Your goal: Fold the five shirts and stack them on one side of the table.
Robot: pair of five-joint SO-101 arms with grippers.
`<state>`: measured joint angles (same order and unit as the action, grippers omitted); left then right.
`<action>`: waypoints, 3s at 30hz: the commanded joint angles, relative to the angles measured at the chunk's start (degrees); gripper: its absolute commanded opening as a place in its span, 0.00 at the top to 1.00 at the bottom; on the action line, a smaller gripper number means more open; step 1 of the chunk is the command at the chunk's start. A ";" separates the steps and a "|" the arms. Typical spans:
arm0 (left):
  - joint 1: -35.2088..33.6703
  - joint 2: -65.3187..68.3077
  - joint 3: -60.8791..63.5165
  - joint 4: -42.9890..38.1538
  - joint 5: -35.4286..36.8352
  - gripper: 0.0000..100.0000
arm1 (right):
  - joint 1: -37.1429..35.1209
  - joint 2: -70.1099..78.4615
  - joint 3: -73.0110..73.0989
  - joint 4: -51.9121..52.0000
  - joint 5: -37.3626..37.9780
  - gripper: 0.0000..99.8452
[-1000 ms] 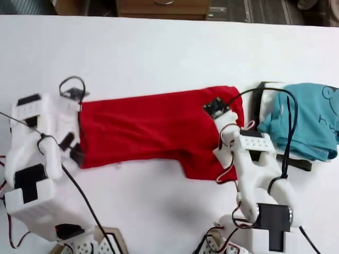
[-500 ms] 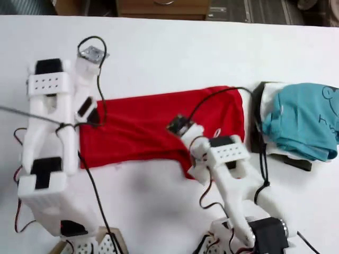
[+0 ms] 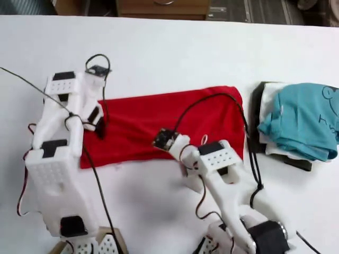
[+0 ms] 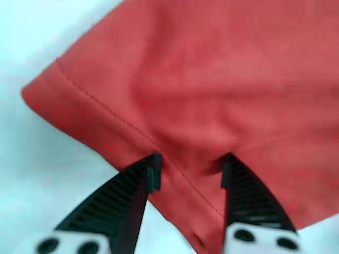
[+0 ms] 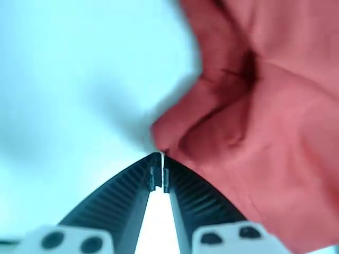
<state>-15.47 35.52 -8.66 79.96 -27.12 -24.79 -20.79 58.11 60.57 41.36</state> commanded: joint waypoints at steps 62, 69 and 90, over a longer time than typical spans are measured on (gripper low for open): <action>0.62 2.02 -1.45 -1.67 0.26 0.78 | 15.52 -0.92 -2.64 -6.11 27.52 0.98; 0.62 2.02 -1.45 -1.67 0.09 0.78 | 15.25 -0.31 -17.49 -0.66 27.60 0.98; 0.70 2.02 -1.36 -1.67 0.26 0.78 | 14.29 20.79 -37.27 -13.67 27.52 0.98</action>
<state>-15.47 36.31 -9.45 79.96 -27.12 -9.76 -2.33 25.14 49.14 68.70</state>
